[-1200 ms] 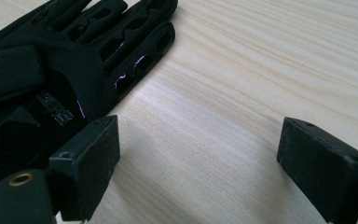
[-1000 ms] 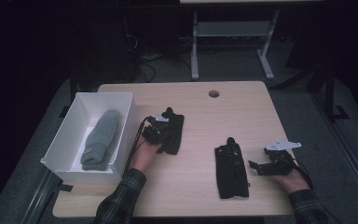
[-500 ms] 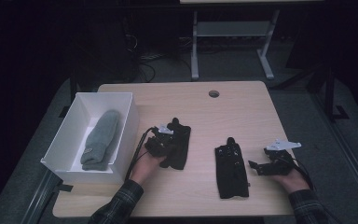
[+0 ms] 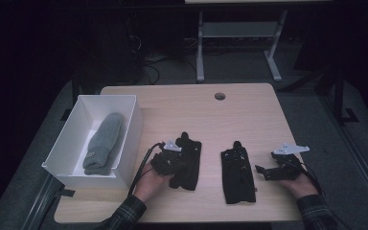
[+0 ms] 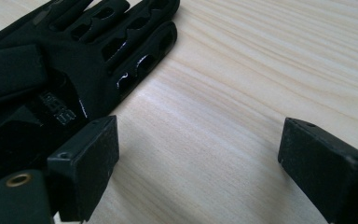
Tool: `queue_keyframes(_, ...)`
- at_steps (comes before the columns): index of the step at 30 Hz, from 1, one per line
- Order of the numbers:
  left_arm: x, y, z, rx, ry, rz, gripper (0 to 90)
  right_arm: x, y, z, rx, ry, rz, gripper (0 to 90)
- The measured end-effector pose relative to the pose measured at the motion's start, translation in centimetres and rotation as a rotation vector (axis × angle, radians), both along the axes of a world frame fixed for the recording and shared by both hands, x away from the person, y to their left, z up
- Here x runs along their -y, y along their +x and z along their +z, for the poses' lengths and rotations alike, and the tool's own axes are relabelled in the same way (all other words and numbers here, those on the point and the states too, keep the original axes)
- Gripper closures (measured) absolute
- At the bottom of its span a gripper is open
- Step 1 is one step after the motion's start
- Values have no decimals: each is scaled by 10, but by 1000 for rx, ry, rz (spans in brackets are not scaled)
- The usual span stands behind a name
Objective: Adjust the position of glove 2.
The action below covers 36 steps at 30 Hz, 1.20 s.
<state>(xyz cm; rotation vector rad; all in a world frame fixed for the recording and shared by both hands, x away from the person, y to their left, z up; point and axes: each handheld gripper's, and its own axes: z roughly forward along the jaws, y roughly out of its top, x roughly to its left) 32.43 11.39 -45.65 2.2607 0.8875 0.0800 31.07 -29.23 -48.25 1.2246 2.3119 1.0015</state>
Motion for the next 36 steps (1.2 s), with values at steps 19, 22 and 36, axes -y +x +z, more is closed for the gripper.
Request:
queue_keyframes(19, -20, 15, 9, 90, 20, 119, 639, -1, 0, 0, -2, -2, 11, 102)
queue_keyframes(22, -21, 17, 6, 84, 42, 127, 632, -1, 0, 0, -2, -1, 10, 102)
queue_keyframes(36, -18, 17, -2, 40, 44, 123, 864, -2, -1, 7, -34, 1, 41, 289)
